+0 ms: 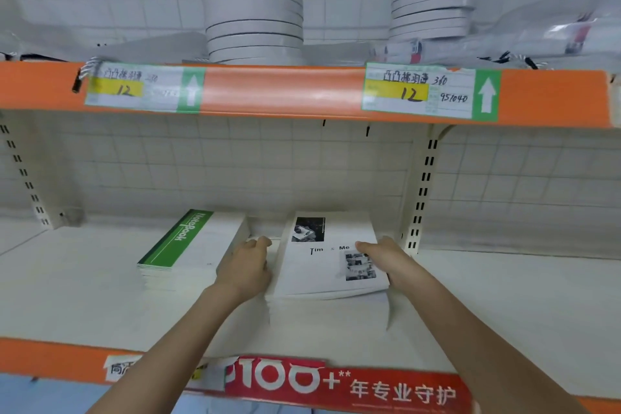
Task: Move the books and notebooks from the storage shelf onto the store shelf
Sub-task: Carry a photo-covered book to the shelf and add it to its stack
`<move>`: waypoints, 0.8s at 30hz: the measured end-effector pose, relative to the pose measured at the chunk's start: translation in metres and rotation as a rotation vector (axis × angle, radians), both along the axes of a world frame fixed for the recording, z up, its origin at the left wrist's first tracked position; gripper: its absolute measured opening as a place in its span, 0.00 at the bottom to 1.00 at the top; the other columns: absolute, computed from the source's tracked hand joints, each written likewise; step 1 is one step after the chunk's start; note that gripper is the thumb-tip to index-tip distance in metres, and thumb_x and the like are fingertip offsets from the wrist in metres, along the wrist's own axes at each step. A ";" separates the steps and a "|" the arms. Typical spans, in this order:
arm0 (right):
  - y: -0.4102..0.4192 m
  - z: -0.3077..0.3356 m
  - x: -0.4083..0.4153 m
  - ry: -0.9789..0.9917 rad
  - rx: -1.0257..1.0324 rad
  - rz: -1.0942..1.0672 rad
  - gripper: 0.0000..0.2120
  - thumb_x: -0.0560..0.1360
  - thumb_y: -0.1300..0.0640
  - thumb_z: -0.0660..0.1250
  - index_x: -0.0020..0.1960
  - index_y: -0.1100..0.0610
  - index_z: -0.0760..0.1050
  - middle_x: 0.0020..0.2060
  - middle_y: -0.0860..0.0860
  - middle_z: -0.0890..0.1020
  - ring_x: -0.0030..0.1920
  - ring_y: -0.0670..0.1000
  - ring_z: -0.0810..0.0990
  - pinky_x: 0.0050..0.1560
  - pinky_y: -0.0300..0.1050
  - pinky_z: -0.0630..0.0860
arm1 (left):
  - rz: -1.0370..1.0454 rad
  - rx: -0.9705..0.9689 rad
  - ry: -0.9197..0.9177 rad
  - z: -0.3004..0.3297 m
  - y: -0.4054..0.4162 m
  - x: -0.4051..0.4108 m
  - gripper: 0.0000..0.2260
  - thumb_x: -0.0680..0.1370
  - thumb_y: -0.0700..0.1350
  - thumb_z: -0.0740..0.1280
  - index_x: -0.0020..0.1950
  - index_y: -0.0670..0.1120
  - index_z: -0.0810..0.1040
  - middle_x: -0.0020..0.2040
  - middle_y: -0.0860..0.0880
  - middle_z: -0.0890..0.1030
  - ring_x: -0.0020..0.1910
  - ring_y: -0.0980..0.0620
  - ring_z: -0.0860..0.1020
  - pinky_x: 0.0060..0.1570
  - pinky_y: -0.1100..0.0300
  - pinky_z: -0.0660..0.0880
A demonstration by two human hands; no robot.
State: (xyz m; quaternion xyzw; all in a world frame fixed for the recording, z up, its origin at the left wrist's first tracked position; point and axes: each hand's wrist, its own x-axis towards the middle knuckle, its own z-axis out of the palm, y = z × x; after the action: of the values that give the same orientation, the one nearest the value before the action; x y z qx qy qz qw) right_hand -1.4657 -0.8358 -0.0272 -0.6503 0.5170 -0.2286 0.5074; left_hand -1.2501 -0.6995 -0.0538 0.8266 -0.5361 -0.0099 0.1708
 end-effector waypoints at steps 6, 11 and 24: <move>0.003 -0.002 -0.006 0.161 -0.256 0.005 0.14 0.78 0.54 0.62 0.37 0.59 0.66 0.31 0.53 0.70 0.33 0.52 0.71 0.32 0.42 0.61 | 0.045 0.015 -0.048 0.000 0.004 -0.012 0.18 0.79 0.41 0.55 0.70 0.46 0.65 0.68 0.46 0.71 0.67 0.45 0.69 0.58 0.54 0.71; 0.006 -0.013 -0.009 0.166 -0.322 0.025 0.10 0.76 0.57 0.64 0.52 0.63 0.75 0.51 0.59 0.79 0.52 0.59 0.78 0.46 0.44 0.72 | 0.038 -0.007 0.058 0.001 0.004 -0.026 0.11 0.82 0.49 0.51 0.53 0.45 0.69 0.56 0.43 0.77 0.57 0.41 0.74 0.52 0.51 0.72; 0.004 -0.024 -0.007 0.329 -0.334 0.119 0.24 0.81 0.51 0.56 0.70 0.65 0.61 0.68 0.62 0.62 0.63 0.60 0.71 0.60 0.47 0.70 | 0.042 -0.072 0.126 -0.010 0.001 -0.045 0.10 0.82 0.50 0.52 0.49 0.44 0.64 0.51 0.39 0.77 0.53 0.40 0.72 0.50 0.50 0.70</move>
State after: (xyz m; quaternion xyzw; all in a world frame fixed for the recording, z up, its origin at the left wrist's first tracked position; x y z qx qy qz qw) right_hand -1.4723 -0.8323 -0.0511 -0.7830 0.5085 -0.1718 0.3144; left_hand -1.2955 -0.6982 -0.0643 0.8288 -0.5067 -0.0389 0.2339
